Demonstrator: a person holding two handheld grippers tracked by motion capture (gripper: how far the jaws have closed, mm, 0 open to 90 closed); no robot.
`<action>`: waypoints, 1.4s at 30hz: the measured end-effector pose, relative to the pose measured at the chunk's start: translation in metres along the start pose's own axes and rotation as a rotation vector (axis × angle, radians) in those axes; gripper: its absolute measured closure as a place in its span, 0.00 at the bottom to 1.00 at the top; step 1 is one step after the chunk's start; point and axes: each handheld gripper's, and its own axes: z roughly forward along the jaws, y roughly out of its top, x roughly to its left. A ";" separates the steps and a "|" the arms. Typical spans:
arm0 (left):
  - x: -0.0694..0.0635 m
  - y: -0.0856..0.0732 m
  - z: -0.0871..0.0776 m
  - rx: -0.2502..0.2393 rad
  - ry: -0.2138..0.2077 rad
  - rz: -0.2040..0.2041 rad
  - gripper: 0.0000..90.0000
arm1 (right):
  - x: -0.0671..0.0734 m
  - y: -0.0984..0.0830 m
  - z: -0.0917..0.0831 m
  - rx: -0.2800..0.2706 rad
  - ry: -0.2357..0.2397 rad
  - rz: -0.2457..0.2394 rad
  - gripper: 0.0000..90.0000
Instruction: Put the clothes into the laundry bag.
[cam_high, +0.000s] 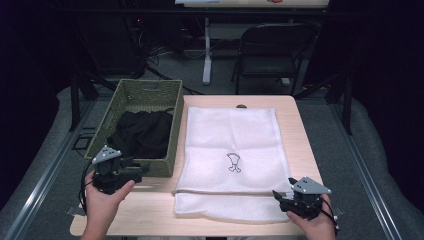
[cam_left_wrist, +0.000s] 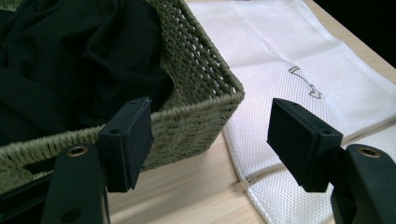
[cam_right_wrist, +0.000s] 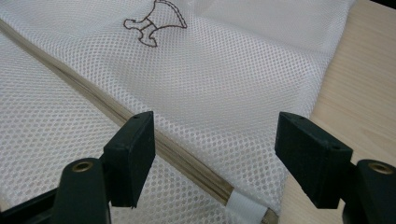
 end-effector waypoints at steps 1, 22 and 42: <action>0.001 0.002 0.001 0.002 0.004 0.001 0.35 | 0.000 0.000 0.000 0.000 0.000 0.000 0.32; 0.019 0.046 0.032 0.085 0.043 0.033 0.31 | -0.002 -0.002 0.003 0.011 0.007 0.015 0.32; 0.035 0.077 0.050 0.131 0.085 0.030 0.28 | 0.001 -0.002 0.006 0.019 0.018 0.006 0.32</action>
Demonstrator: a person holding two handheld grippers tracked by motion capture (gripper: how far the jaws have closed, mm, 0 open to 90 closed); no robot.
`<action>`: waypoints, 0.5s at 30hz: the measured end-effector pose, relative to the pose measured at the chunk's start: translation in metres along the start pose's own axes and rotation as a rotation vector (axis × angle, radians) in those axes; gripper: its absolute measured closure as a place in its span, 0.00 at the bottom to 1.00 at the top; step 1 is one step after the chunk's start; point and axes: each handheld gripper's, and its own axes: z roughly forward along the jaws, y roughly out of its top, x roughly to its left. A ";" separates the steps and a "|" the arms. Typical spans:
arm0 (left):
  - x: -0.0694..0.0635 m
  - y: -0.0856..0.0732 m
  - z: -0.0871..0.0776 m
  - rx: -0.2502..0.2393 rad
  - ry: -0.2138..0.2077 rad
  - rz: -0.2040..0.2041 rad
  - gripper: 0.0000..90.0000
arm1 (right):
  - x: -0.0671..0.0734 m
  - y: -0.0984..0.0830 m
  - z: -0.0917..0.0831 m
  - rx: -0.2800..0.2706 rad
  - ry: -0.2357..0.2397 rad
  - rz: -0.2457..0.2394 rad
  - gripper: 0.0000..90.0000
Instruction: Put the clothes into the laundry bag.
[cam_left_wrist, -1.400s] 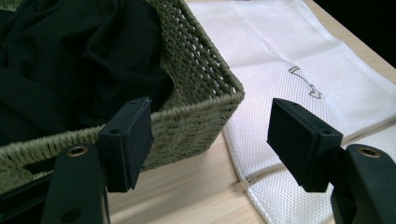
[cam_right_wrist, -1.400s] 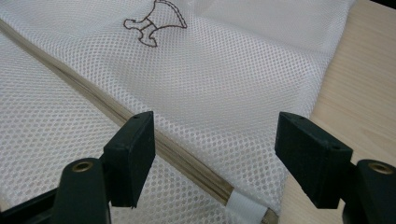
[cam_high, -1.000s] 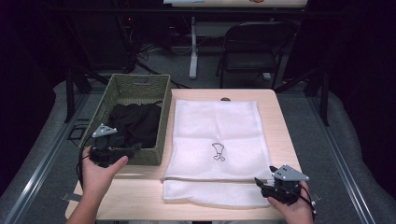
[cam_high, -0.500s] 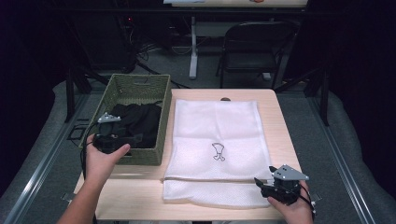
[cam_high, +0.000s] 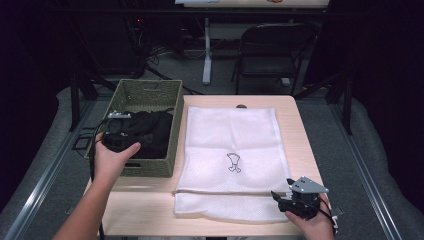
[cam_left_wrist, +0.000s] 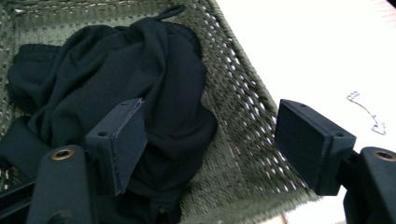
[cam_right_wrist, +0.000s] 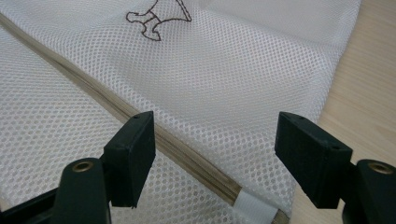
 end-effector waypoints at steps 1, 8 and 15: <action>0.001 0.002 0.002 0.001 0.001 -0.008 0.28 | 0.000 0.000 0.000 0.000 0.000 0.000 0.32; 0.009 0.017 0.012 0.020 0.021 -0.025 0.26 | 0.000 -0.001 0.000 0.004 0.002 0.004 0.32; 0.018 0.027 0.025 0.055 0.040 -0.029 0.26 | 0.000 -0.001 0.001 0.007 0.007 0.000 0.33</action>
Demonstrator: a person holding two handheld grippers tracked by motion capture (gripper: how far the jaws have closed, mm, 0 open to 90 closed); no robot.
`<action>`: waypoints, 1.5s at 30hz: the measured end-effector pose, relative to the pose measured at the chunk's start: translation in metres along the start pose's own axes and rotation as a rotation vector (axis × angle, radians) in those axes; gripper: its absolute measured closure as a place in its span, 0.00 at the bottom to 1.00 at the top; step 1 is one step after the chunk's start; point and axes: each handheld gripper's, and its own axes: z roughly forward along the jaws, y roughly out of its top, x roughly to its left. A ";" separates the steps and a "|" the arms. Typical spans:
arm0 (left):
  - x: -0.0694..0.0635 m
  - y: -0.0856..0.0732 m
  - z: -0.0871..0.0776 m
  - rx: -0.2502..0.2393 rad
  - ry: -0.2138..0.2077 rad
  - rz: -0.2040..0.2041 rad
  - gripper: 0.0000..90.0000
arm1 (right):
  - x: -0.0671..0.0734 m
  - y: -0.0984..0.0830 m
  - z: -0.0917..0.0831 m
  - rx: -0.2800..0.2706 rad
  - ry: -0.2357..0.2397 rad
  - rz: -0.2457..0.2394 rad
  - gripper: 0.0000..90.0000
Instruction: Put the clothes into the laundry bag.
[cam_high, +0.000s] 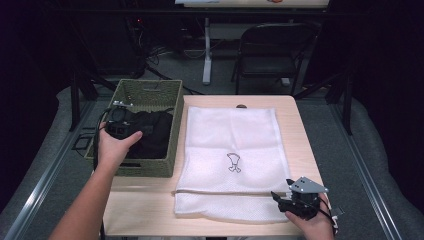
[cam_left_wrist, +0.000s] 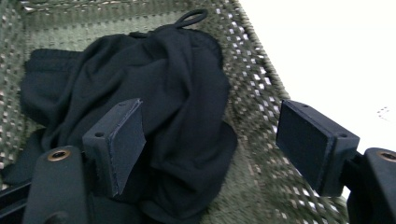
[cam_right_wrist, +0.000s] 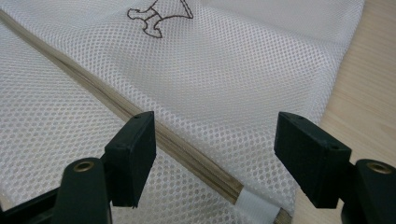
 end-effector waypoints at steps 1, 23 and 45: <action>0.001 0.001 0.001 0.006 0.000 -0.003 0.26 | 0.000 0.000 0.000 0.001 0.001 0.000 0.33; 0.022 0.020 0.023 0.061 0.041 -0.050 0.24 | -0.001 0.000 0.002 0.010 0.010 0.001 0.33; 0.036 0.022 0.047 0.116 0.034 -0.080 0.23 | -0.001 0.000 0.003 0.012 0.011 0.004 0.34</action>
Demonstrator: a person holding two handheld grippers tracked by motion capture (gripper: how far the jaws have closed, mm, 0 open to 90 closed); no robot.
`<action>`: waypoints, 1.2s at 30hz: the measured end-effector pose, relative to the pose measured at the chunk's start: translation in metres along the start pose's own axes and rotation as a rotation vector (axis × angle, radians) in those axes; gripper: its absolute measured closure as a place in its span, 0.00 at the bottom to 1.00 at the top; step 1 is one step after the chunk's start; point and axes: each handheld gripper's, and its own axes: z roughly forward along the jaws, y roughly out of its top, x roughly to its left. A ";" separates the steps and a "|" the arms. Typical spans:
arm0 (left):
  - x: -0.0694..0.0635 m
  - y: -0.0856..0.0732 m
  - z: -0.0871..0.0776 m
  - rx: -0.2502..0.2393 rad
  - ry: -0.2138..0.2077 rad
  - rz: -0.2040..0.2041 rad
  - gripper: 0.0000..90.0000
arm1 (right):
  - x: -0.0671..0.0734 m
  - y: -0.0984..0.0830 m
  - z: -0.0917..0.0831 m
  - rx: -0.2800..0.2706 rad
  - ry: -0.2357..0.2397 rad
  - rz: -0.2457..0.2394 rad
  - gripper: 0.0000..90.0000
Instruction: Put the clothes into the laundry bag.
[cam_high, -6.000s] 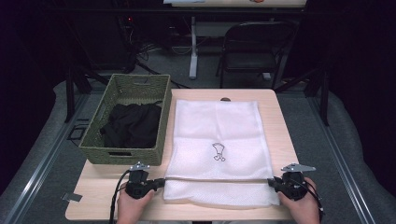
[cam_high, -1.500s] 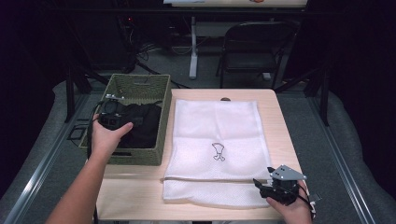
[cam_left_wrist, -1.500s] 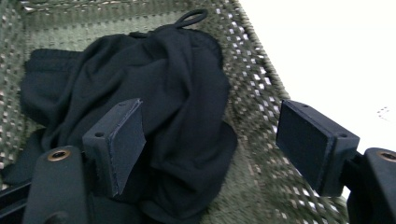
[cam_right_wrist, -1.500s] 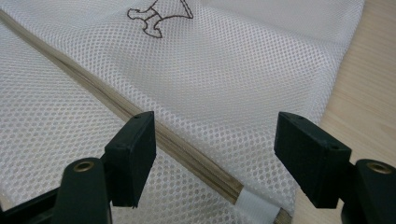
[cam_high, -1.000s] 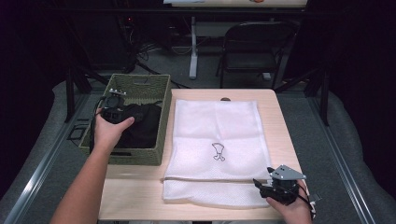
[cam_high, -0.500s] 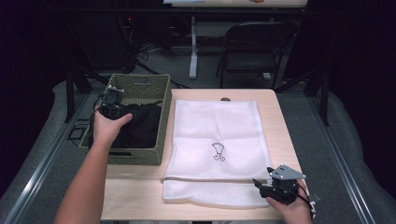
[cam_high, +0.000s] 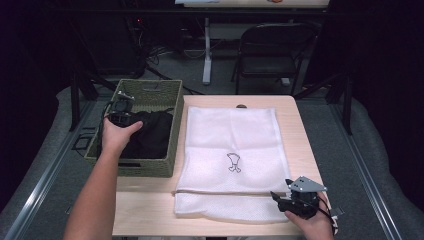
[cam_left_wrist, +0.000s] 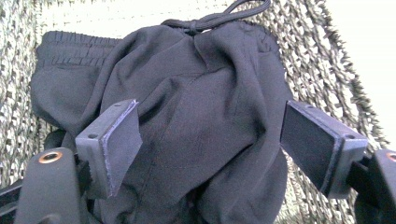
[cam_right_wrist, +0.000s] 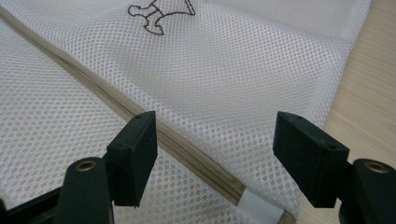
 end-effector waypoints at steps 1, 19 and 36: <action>0.000 0.000 0.001 0.007 -0.007 0.000 0.23 | 0.000 0.000 0.000 0.000 0.001 0.000 0.34; -0.013 0.000 0.034 0.095 0.029 0.046 0.21 | 0.000 0.000 0.001 0.003 0.005 0.000 0.34; -0.019 -0.002 0.049 0.143 0.048 0.061 0.17 | 0.000 0.000 0.002 0.003 0.005 0.002 0.34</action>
